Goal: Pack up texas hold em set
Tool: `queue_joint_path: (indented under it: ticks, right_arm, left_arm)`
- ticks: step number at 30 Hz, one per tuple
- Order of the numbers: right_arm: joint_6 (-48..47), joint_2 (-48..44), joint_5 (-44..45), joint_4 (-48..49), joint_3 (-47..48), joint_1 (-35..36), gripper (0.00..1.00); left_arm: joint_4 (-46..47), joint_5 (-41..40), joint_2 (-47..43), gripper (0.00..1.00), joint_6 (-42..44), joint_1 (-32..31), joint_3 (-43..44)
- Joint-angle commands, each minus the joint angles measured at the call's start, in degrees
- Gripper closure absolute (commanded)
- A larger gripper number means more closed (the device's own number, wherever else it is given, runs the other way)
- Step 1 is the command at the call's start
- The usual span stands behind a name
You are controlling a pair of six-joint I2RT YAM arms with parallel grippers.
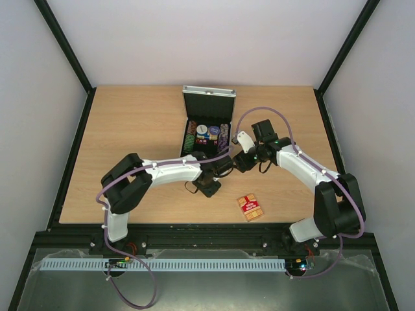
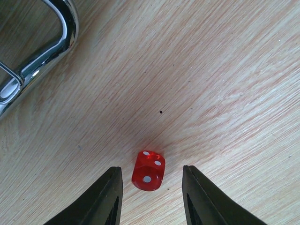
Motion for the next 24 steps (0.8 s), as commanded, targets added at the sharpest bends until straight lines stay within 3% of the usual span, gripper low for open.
queue_joint_path:
  ticks: [1,7,24]
  right_arm:
    - [-0.66,-0.91,-0.14,-2.32,-0.17,-0.16,0.29]
    - [-0.65,-1.09,-0.13,-2.35,-0.2,-0.16,0.29]
    - [-0.27,-1.33,-0.06,-2.47,-0.11,-0.16,0.29]
  left_arm:
    - [-1.43,1.01,0.64,0.63,1.68,0.68,0.45]
    - [-0.56,0.32,1.56,0.62,2.05,0.83,0.47]
    - [-1.09,1.0,1.44,0.8,1.57,1.02,0.45]
